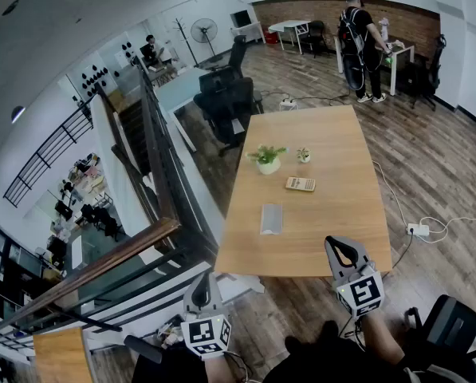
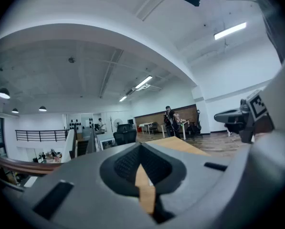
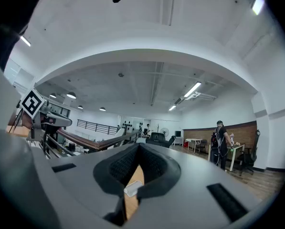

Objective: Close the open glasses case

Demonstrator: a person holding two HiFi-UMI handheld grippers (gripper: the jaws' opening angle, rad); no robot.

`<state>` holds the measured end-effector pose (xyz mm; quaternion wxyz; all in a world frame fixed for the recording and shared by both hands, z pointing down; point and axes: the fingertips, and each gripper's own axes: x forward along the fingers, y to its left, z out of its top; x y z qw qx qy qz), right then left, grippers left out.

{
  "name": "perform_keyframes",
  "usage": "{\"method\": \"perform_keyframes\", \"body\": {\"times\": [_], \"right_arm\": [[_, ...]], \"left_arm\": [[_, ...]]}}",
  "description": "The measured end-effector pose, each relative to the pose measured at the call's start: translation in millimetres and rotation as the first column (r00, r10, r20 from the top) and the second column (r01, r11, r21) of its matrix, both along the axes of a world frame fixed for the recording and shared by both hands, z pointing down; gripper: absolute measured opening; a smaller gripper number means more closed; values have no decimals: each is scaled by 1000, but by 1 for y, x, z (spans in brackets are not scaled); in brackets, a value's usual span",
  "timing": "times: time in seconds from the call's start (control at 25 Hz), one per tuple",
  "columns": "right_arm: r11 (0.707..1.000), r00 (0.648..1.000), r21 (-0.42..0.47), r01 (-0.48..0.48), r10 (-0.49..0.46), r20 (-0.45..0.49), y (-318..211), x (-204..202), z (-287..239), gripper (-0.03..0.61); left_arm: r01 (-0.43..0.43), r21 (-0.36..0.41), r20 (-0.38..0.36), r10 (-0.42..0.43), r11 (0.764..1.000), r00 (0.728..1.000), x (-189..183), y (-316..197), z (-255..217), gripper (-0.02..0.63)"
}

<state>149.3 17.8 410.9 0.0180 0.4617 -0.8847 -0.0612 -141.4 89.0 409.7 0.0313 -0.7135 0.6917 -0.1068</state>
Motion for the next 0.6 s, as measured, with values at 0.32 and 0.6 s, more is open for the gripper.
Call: {"method": "perform_keyframes", "body": {"times": [0.32,0.6], "right_arm": [[1000,1000,-17,2,-2,-25,-3,17,4,15],[1000,1000,9,-11,11,-5,-8,42,1,15]], "left_arm": [[-7,-11,25,7,1000,1000,20,-9,5,-3],[-1,-2,40,1,1000,999,45,-13,-6,-3]]}}
